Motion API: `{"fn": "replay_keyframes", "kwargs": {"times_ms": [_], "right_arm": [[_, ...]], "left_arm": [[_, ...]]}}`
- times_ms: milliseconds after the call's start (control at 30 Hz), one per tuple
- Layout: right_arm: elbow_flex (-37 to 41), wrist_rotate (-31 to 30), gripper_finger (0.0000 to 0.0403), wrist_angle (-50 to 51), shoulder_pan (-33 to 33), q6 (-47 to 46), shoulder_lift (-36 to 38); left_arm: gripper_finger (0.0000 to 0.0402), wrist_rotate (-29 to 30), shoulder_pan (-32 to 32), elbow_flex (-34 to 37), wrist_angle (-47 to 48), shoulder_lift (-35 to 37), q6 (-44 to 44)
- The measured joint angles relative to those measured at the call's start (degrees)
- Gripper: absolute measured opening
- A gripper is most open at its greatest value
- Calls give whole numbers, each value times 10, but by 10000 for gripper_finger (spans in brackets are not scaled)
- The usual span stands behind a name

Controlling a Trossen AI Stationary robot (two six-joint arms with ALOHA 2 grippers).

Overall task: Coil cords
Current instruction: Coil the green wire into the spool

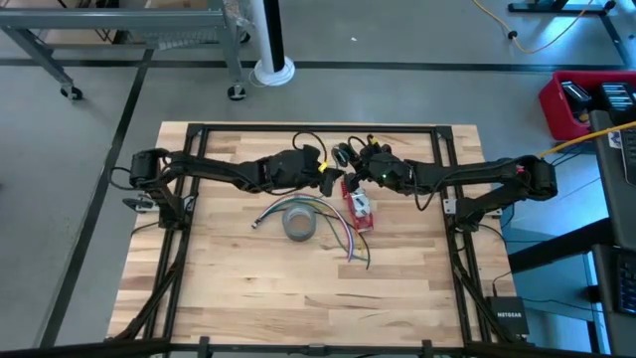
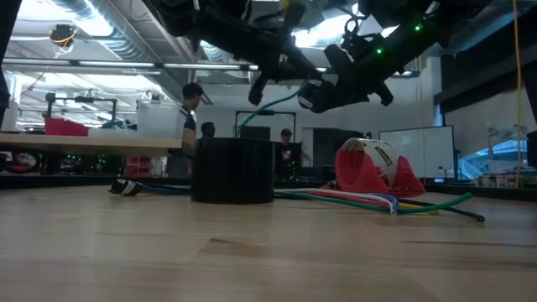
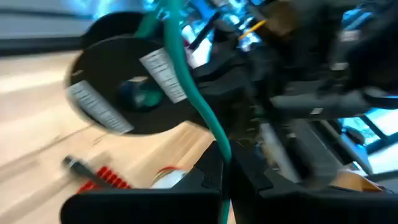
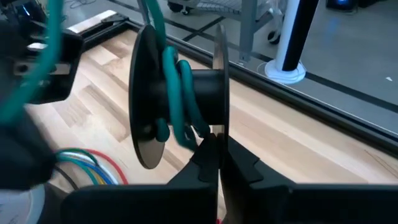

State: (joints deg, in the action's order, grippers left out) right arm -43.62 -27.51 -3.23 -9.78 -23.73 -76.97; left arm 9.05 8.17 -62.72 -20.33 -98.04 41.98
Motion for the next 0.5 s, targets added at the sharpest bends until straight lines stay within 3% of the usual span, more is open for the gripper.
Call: {"fn": "replay_keyframes", "kwargs": {"times_ms": [333,500], "right_arm": [[0,12,3,-48,0,-17,0],[0,39,3,-84,0,-17,0]], "left_arm": [[0,-2,-7,0,-30,-6,-34],[0,-38,-8,-4,-34,-33,-30]]}}
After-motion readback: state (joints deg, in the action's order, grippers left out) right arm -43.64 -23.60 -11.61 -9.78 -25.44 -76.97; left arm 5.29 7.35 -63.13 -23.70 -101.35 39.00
